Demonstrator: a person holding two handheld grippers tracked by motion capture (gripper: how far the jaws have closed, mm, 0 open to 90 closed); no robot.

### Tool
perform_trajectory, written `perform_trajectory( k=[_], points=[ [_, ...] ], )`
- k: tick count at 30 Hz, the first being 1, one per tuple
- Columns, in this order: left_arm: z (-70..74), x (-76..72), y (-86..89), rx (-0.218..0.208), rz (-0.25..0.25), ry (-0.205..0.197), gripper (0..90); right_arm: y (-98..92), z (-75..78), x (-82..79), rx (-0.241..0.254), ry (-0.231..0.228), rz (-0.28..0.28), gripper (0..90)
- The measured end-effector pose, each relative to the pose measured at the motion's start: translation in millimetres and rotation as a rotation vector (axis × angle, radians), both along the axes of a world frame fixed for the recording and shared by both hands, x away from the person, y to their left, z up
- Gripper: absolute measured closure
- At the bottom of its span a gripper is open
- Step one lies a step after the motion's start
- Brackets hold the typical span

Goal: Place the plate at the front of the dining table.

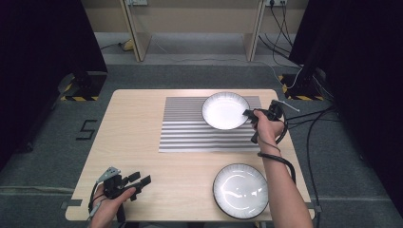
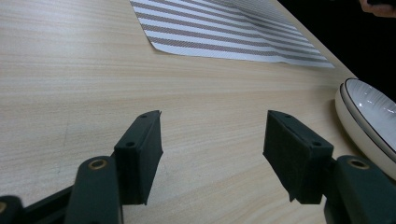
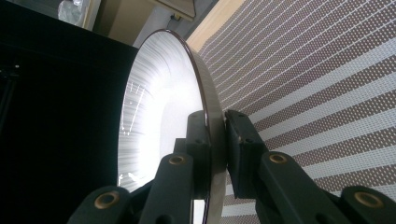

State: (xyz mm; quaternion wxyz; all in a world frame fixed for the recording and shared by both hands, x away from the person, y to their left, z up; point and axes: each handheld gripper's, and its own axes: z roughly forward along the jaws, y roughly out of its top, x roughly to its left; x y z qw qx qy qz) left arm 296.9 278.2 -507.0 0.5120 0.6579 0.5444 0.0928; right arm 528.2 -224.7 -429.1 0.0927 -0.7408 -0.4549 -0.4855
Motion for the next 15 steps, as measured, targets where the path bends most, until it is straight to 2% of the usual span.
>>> perform_trajectory(
  k=[15],
  points=[
    [-0.6, -0.4, 0.4, 0.003, 0.0, 0.002, 36.7, 4.4, -4.8, 8.3, -0.005, 0.013, -0.015, 80.4]
  ],
)
